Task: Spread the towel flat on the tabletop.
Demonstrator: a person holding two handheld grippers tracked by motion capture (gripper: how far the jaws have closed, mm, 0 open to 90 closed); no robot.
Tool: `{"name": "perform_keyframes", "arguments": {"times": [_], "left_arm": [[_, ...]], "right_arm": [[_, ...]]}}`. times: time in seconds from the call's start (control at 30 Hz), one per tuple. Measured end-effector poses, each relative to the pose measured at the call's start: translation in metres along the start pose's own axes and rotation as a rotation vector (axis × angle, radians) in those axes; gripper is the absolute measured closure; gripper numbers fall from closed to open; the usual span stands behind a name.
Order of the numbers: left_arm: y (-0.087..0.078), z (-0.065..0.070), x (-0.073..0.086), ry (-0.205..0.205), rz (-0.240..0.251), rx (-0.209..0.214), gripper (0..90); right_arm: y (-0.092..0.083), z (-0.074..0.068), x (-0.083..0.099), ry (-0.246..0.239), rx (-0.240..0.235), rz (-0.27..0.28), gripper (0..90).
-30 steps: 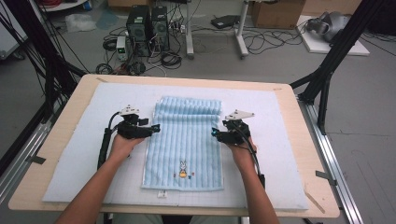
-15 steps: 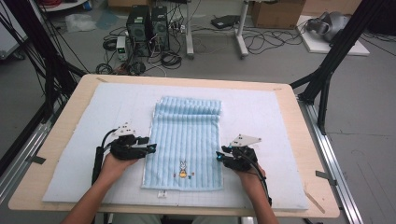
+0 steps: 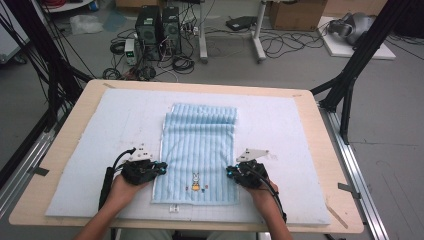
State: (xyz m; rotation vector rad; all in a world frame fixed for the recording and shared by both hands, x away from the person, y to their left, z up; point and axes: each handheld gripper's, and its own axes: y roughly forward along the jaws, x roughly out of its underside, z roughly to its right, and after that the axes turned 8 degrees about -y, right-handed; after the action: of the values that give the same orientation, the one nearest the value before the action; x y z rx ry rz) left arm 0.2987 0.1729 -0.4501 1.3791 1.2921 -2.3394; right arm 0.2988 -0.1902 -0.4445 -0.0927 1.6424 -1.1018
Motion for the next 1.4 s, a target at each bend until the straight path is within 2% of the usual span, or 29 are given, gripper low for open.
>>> {"name": "perform_keyframes", "arguments": {"times": [0.43, 0.5, 0.57, 0.63, 0.67, 0.7, 0.73, 0.83, 0.93, 1.03, 1.07, 1.13, 1.2, 1.23, 1.3, 1.33, 1.37, 1.4], "left_arm": [[-0.025, 0.022, 0.028, -0.003, -0.010, 0.106, 84.9], [-0.029, 0.025, 0.031, -0.002, -0.027, 0.125, 85.0], [-0.033, 0.028, 0.032, 0.011, -0.038, 0.136, 84.9], [-0.036, 0.028, 0.029, 0.014, -0.012, 0.136, 83.4], [-0.036, 0.027, 0.027, 0.004, 0.015, 0.123, 78.1], [-0.037, 0.026, 0.024, -0.001, 0.035, 0.107, 67.2], [-0.036, 0.023, 0.020, -0.008, 0.053, 0.102, 63.3], [-0.030, 0.013, 0.010, -0.023, 0.086, 0.088, 57.3], [-0.018, 0.004, 0.001, -0.041, 0.084, 0.082, 53.8], [-0.006, -0.001, -0.004, -0.058, 0.075, 0.083, 51.4], [-0.003, -0.001, -0.005, -0.048, 0.063, 0.085, 51.4], [0.004, 0.001, -0.006, -0.033, 0.033, 0.078, 51.6], [0.009, 0.003, -0.005, -0.020, 0.001, 0.077, 54.4], [0.009, 0.007, -0.004, 0.005, 0.001, 0.050, 60.0], [0.009, 0.010, -0.003, 0.048, -0.005, 0.025, 69.7], [0.008, 0.010, -0.003, 0.056, -0.007, 0.026, 75.8], [0.007, 0.011, -0.002, 0.043, -0.009, 0.037, 81.5], [0.005, 0.012, -0.001, 0.045, -0.011, 0.042, 84.0]], "right_arm": [[-0.025, -0.030, 0.017, -0.041, -0.099, -0.031, 84.7], [-0.028, -0.034, 0.020, -0.053, -0.108, -0.034, 84.4], [-0.031, -0.039, 0.021, -0.062, -0.119, -0.041, 82.6], [-0.033, -0.041, 0.021, -0.057, -0.129, -0.037, 75.6], [-0.034, -0.040, 0.019, -0.057, -0.114, -0.016, 71.3], [-0.034, -0.038, 0.017, -0.051, -0.101, -0.001, 67.8], [-0.033, -0.037, 0.015, -0.048, -0.087, 0.009, 64.7], [-0.026, -0.031, 0.004, -0.044, -0.027, 0.041, 58.6], [-0.015, -0.022, -0.010, -0.038, 0.013, 0.066, 56.0], [-0.001, -0.014, -0.020, -0.026, 0.034, 0.055, 55.9], [0.005, -0.011, -0.022, -0.027, 0.037, 0.042, 56.7], [0.015, -0.008, -0.025, -0.040, 0.046, 0.005, 61.7], [0.021, -0.008, -0.025, -0.054, 0.034, -0.027, 67.0], [0.022, -0.009, -0.025, -0.051, 0.031, -0.028, 70.8], [0.021, -0.011, -0.024, -0.052, 0.014, -0.026, 80.2], [0.020, -0.012, -0.023, -0.057, 0.007, -0.025, 83.1], [0.019, -0.013, -0.022, -0.058, 0.005, -0.023, 84.4], [0.019, -0.014, -0.022, -0.054, -0.003, -0.024, 84.9]]}}
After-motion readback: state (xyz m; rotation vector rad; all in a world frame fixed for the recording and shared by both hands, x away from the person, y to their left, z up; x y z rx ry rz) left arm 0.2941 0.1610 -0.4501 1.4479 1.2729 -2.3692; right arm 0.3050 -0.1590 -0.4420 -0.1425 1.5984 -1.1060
